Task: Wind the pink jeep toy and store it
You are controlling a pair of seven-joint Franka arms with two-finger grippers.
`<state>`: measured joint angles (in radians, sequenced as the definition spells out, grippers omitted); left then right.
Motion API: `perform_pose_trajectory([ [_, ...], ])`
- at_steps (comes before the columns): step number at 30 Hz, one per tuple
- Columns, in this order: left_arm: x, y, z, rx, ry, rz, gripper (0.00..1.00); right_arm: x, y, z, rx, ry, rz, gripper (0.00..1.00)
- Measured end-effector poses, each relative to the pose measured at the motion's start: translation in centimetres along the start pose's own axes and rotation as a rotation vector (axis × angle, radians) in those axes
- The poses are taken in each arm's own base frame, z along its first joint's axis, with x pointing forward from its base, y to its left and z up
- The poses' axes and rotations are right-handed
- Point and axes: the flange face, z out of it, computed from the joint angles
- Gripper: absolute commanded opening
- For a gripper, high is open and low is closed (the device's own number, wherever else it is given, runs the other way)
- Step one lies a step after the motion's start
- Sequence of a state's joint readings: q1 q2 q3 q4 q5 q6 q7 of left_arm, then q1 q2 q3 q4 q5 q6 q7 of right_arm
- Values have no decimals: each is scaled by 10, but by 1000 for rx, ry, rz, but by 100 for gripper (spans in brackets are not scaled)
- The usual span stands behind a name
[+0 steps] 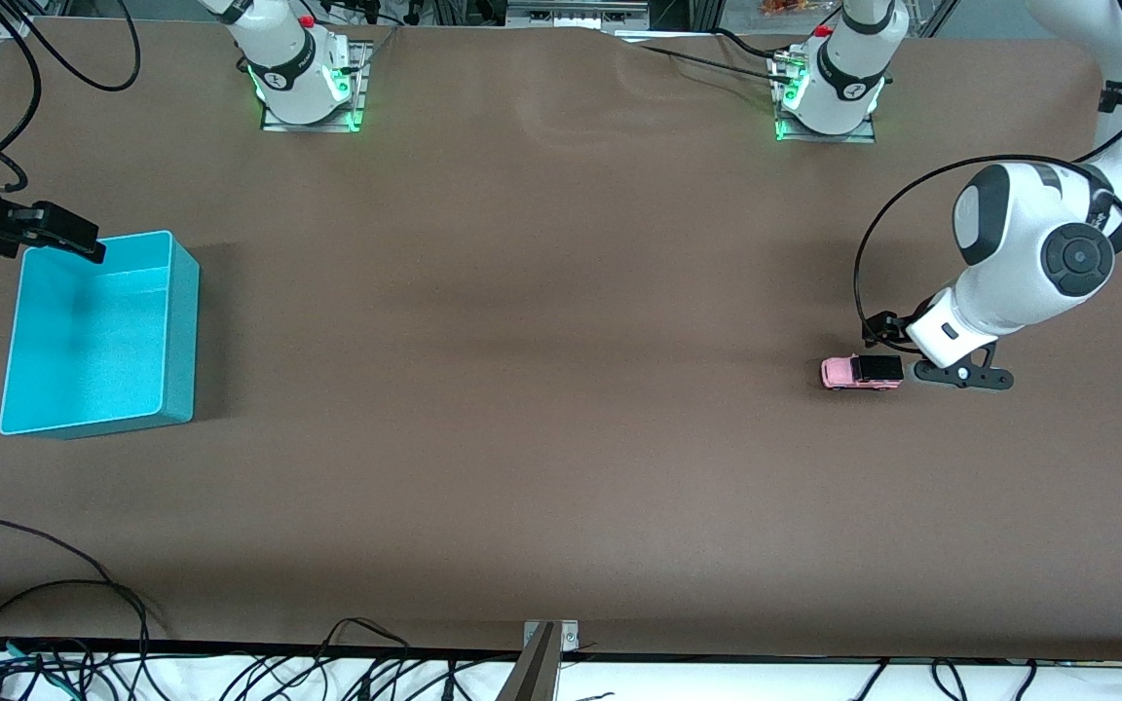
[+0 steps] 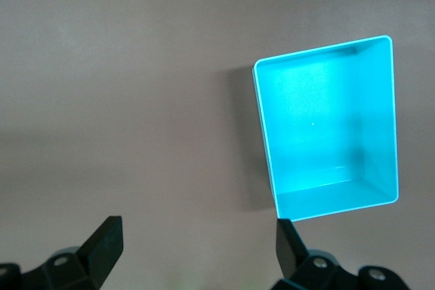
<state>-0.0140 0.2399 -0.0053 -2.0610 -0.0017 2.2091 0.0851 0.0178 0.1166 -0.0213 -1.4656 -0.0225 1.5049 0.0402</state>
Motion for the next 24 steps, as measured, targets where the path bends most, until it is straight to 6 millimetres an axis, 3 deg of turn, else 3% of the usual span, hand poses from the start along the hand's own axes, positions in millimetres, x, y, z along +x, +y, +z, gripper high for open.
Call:
perform_pose_trajectory([
  [12,-1,0,19,1,2,20,100,0,0,0,0,0,0,100],
  [24,-5,0,38,11,27,468,100,-2,-1,-2,8,-8,1,100],
])
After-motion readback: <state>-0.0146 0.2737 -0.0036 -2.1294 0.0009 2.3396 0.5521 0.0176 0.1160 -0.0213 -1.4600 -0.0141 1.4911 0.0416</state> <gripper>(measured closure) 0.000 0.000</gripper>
